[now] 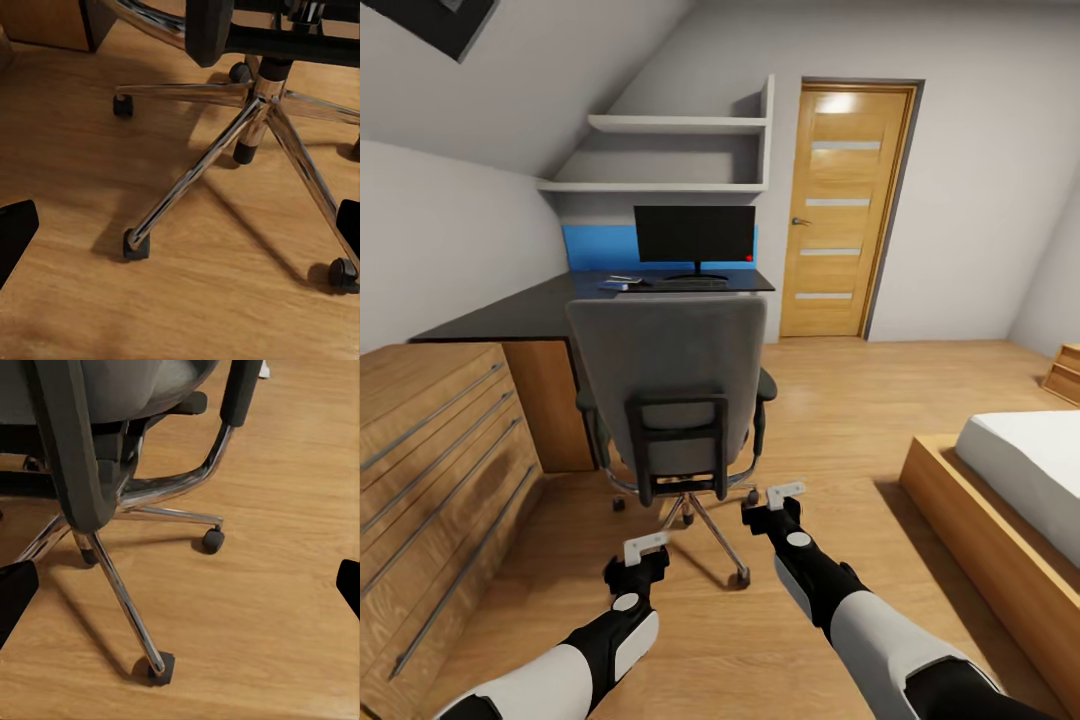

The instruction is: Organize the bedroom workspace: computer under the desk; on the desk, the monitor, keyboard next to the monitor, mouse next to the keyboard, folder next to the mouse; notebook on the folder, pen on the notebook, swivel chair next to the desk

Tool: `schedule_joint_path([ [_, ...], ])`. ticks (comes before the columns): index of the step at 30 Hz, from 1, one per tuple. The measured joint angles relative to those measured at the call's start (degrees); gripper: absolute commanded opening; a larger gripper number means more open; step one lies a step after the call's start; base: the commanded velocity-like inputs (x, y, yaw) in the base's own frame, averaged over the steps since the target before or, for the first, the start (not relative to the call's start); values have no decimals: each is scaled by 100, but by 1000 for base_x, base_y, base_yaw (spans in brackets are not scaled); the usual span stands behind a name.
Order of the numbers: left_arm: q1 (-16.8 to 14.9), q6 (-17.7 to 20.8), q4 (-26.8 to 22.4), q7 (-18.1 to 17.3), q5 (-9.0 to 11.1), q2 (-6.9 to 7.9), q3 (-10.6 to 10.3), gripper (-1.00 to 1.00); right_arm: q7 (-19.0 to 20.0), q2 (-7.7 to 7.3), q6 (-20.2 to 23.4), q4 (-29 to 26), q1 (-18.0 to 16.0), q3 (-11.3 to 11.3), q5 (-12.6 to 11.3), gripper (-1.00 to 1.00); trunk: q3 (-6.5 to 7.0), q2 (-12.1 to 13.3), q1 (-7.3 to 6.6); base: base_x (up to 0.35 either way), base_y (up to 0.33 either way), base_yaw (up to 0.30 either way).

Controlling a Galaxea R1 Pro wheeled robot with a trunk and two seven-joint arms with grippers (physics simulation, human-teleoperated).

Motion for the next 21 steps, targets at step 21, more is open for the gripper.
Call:
schedule_joint_path([
  [21,-59,2165,-1044,-348,15,131,24,100,8,0,-26,16,-1,-8,6,100,0,0,0,0,0,172],
])
